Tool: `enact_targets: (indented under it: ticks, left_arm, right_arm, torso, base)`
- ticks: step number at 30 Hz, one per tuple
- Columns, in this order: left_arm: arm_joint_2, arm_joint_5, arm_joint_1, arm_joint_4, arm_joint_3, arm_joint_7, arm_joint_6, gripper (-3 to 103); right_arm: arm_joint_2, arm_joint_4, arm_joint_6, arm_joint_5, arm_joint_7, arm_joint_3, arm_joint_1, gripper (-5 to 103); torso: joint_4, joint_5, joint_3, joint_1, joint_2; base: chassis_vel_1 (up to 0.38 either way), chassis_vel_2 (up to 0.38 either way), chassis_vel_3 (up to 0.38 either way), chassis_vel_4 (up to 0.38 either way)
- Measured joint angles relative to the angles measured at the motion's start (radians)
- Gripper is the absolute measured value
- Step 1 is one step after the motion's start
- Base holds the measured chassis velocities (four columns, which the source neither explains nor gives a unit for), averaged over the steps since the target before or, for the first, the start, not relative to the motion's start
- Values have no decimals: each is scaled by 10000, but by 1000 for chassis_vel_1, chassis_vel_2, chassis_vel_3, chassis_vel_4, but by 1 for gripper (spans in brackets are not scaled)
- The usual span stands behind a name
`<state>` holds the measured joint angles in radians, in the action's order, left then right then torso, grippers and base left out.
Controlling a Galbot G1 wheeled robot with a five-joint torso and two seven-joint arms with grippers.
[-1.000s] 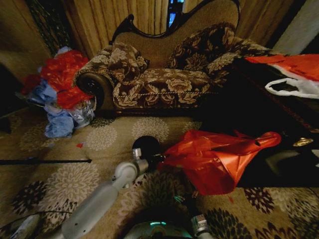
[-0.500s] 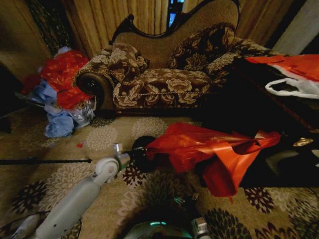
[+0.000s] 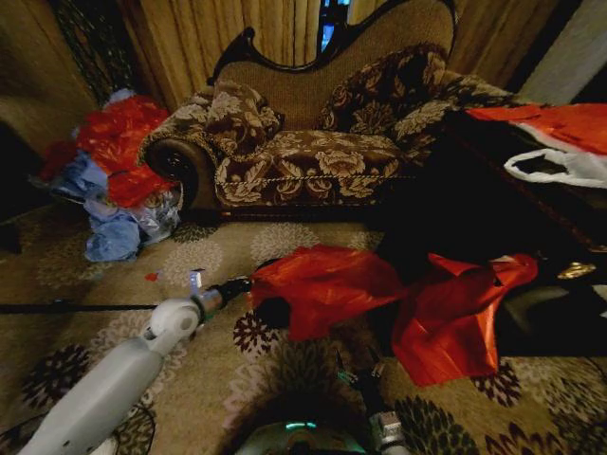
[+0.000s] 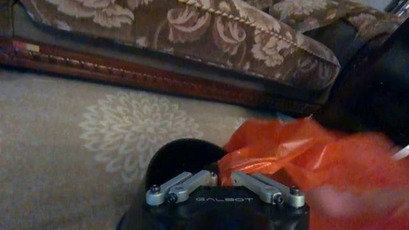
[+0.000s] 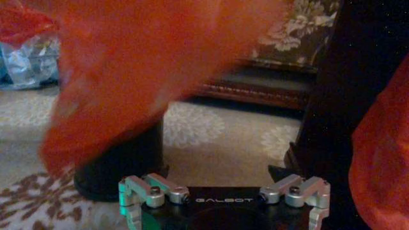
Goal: Place a garbage bag over the trash bin.
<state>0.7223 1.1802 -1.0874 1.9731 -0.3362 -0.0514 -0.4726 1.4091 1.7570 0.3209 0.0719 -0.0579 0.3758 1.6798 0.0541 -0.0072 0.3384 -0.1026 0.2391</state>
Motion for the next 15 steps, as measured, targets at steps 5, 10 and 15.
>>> enact_targets:
  ticks: [5, 10, 15]
  left_arm:
    - [-12, 314, 468, 304, 140, -235, -63, 0]
    - [-8, 500, 890, 544, 570, -501, -152, 0]
    - [15, 864, 1196, 865, 1034, -1137, -371, 0]
  right_arm:
    - [-120, 816, 104, -178, -220, 282, 105, 100]
    - [-490, 1959, -106, -740, -233, 550, 529, 100]
    - [-757, 2755, -81, -1021, -31, 621, 846, 96]
  torso:
    - [3, 2, 0, 0, 0]
    - [4, 1, 0, 0, 0]
    - [4, 1, 0, 0, 0]
  base:
    - [0, 0, 0, 0]
    - [0, 0, 0, 0]
    - [0, 0, 0, 0]
